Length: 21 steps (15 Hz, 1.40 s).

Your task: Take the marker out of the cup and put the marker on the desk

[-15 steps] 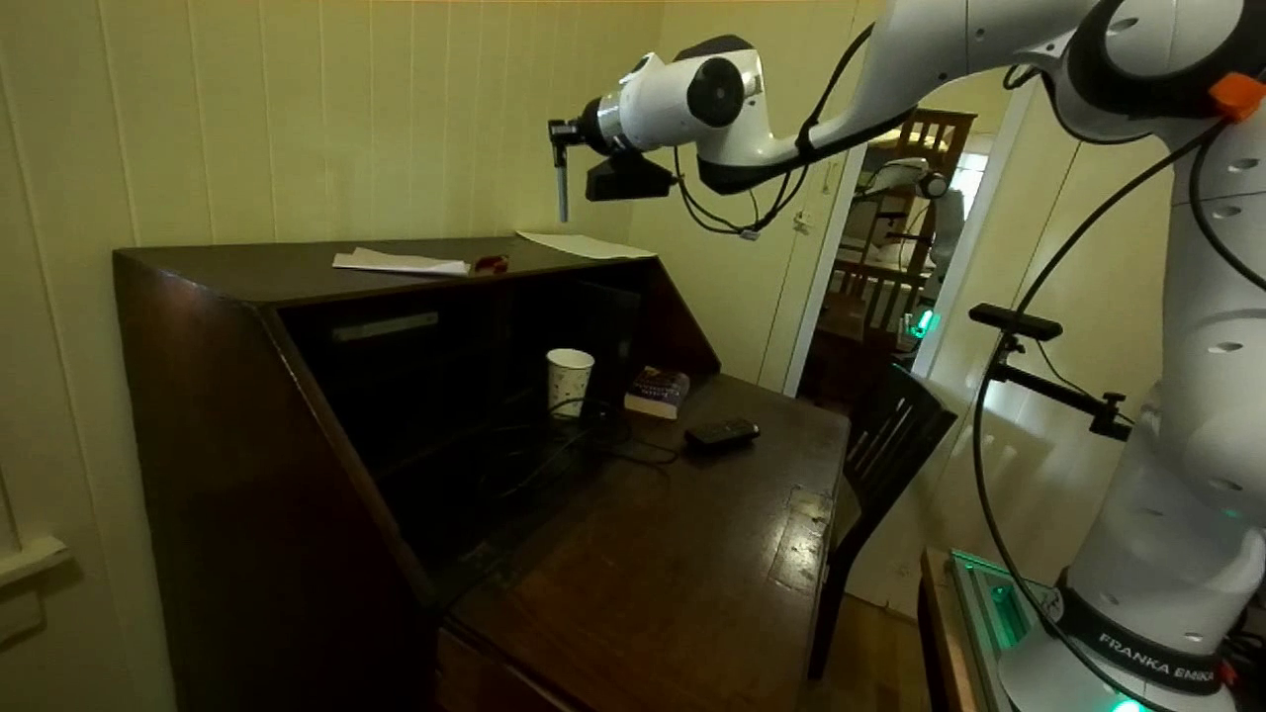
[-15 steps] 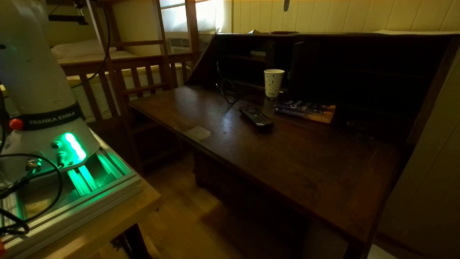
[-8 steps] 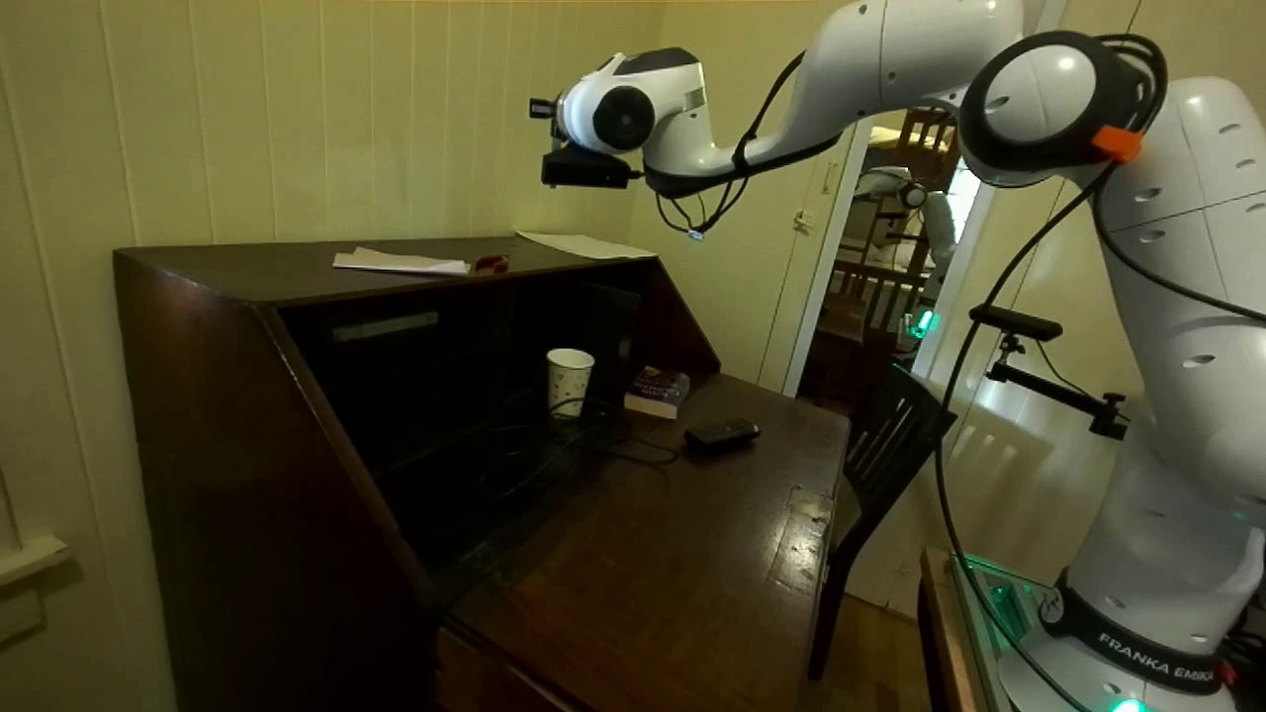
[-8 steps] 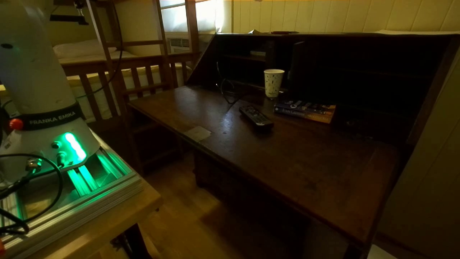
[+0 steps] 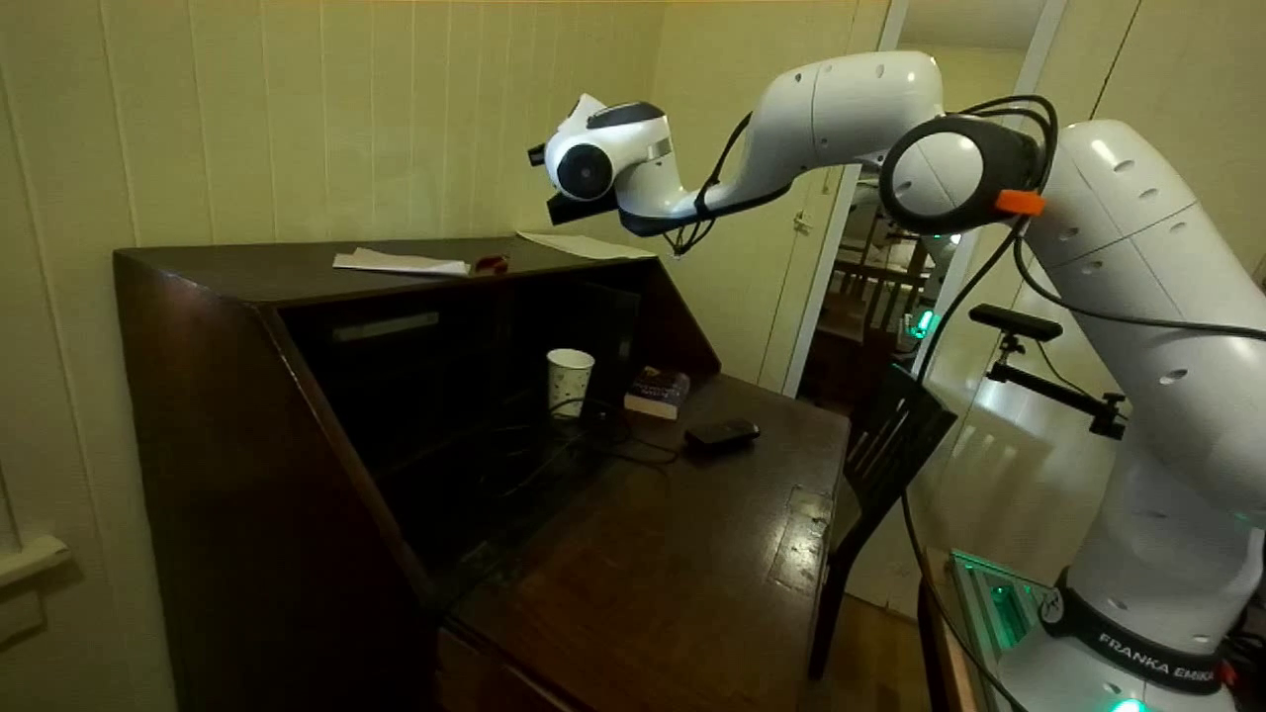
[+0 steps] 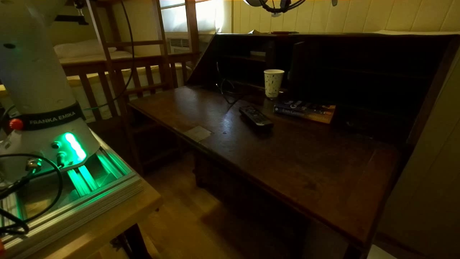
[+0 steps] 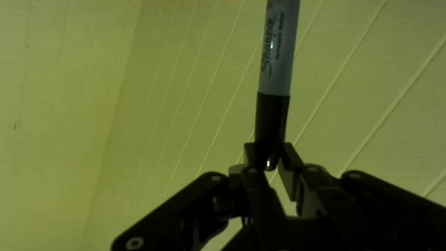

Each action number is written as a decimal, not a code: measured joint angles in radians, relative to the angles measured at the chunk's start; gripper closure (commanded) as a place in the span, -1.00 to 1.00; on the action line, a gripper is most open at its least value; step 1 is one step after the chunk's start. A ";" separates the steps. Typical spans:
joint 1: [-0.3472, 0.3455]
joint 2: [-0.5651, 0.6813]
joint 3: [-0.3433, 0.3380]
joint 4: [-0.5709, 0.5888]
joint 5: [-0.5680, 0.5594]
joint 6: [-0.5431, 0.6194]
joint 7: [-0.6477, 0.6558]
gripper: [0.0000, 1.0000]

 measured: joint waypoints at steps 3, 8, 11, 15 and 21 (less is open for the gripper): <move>-0.012 0.021 -0.012 0.019 0.043 0.100 -0.176 0.91; -0.054 0.044 0.000 0.023 0.206 0.351 -0.471 0.91; -0.085 0.067 0.035 0.022 0.348 0.413 -0.679 0.10; -0.125 0.075 0.108 0.030 0.494 0.473 -0.830 -0.44; -0.192 0.031 0.265 0.034 0.735 0.490 -0.870 -1.00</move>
